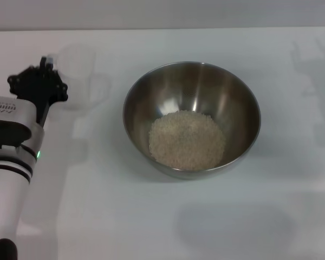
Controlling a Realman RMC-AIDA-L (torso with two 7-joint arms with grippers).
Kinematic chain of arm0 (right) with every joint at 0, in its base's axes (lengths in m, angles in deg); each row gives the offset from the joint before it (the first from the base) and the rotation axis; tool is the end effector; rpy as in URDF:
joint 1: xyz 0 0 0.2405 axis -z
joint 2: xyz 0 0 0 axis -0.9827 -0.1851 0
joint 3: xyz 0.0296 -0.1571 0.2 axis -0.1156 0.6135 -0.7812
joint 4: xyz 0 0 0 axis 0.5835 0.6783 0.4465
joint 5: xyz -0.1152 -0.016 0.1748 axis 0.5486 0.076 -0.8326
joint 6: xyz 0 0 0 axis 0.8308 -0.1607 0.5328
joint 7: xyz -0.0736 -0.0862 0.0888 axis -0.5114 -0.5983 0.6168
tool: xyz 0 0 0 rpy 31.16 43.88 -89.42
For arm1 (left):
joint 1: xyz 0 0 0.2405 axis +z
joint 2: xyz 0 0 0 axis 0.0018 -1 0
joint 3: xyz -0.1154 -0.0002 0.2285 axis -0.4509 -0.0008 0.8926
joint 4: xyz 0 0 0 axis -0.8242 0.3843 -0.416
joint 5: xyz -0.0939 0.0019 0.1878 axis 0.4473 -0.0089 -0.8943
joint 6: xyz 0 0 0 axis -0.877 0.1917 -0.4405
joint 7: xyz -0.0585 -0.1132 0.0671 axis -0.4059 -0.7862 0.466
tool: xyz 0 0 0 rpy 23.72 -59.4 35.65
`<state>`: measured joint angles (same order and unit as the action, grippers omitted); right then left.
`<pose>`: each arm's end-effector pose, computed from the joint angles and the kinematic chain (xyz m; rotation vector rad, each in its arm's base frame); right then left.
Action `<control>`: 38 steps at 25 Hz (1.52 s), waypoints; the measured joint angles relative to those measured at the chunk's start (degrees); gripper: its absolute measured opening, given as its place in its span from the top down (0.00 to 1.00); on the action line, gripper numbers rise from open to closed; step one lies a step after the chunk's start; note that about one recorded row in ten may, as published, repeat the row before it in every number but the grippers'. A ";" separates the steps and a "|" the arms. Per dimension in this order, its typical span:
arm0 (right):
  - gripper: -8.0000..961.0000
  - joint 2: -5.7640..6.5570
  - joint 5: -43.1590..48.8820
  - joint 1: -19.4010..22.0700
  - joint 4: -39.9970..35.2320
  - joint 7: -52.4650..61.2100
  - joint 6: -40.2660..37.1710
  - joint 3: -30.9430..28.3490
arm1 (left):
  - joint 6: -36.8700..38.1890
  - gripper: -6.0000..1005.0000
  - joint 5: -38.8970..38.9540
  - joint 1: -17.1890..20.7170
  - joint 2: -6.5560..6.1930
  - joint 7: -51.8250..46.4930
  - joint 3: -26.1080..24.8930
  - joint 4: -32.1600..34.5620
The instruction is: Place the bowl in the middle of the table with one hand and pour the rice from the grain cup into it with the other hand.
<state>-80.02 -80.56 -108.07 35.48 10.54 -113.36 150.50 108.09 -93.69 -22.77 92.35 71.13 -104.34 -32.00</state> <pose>0.2605 0.3631 0.0417 -1.3846 0.0746 0.8483 -0.2854 0.3339 -0.0642 -1.6322 -0.4952 -0.4484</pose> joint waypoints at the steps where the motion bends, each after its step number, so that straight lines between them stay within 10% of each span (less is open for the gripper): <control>1: 0.43 0.00 0.00 0.00 0.00 0.00 0.00 0.00 | 0.00 0.89 0.00 0.00 0.00 0.00 0.00 0.00; 24: 0.43 0.00 0.12 0.00 0.15 -0.04 -0.10 0.00 | -5.05 0.87 -0.52 0.53 -0.32 -7.80 -0.14 1.32; 38: 0.43 0.09 0.02 -0.81 0.80 -0.09 0.13 0.00 | -0.49 0.48 -1.30 8.10 -0.92 -8.35 0.96 -3.23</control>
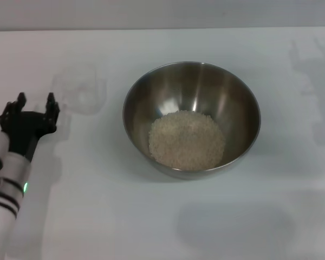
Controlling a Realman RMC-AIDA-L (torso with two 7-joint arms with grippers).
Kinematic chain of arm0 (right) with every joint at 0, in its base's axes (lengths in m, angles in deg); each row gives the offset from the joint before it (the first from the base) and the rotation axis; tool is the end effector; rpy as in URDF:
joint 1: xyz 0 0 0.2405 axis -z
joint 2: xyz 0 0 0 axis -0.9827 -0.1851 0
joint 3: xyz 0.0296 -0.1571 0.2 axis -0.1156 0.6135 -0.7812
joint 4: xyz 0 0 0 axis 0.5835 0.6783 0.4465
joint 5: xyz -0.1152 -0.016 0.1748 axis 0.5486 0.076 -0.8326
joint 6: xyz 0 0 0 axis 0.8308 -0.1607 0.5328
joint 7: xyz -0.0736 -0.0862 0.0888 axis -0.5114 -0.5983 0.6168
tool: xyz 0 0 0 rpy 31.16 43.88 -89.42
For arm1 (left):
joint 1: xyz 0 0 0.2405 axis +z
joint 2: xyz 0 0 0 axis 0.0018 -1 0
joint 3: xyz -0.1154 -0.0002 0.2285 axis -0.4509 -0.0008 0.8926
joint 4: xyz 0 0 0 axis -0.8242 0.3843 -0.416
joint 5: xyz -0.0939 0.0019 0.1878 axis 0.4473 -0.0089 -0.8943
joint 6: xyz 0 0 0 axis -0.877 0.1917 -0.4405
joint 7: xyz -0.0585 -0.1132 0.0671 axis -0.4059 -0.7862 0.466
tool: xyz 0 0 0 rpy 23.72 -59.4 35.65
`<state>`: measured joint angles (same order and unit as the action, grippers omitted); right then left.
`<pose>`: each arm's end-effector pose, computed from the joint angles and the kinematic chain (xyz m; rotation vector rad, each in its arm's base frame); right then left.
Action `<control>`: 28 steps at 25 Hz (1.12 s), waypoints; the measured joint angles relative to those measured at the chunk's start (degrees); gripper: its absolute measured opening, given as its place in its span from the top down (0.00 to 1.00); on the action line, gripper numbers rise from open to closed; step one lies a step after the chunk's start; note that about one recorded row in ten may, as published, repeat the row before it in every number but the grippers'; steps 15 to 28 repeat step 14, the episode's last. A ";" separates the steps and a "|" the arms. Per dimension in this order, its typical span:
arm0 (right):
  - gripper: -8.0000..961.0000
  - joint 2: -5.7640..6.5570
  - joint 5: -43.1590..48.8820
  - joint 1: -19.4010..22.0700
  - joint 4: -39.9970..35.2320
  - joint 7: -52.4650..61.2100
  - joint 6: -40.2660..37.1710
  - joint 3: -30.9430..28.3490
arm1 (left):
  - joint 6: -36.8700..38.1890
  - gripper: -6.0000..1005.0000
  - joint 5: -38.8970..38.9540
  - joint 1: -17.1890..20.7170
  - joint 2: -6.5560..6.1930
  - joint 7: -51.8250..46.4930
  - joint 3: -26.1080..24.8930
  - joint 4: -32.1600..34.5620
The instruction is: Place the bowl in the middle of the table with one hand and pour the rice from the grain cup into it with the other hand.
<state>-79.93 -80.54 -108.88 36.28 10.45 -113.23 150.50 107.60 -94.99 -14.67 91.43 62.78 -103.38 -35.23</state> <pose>0.2593 0.3660 0.0415 -1.3924 0.0688 0.8422 -0.3156 0.2936 -0.0674 -1.5857 -0.7072 -0.4982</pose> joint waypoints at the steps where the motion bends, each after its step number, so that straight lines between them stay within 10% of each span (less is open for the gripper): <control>1: 0.43 0.00 0.00 0.00 0.00 0.00 0.00 0.00 | 1.23 0.45 -0.59 0.91 0.00 -0.15 0.09 -0.31; 10: 0.43 -0.56 -0.40 1.56 0.39 0.00 -0.21 -0.01 | 25.49 0.40 -11.11 5.92 0.50 -16.89 1.91 8.09; 28: 0.43 -0.96 -0.42 3.05 0.39 0.28 -0.14 0.06 | 27.58 0.40 -11.09 5.21 0.56 -18.62 2.28 10.06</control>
